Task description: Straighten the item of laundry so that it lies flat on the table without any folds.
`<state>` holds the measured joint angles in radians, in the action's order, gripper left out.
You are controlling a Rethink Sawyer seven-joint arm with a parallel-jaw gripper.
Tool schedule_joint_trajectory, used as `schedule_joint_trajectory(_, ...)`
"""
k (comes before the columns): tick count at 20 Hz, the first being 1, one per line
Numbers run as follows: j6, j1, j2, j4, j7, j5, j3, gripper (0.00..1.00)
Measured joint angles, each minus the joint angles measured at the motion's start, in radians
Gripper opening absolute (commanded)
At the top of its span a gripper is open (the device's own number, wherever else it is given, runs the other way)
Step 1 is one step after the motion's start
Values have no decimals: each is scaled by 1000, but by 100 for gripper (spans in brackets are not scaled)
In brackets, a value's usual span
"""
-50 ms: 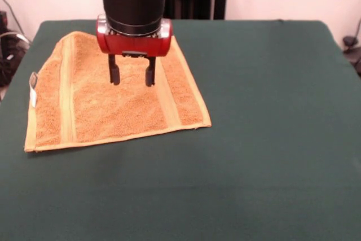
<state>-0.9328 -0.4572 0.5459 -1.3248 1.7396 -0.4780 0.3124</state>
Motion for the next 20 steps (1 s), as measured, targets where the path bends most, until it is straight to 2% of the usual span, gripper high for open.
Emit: schedule_joint_trajectory(20,0,105,-9,1,0,31,-12,100)
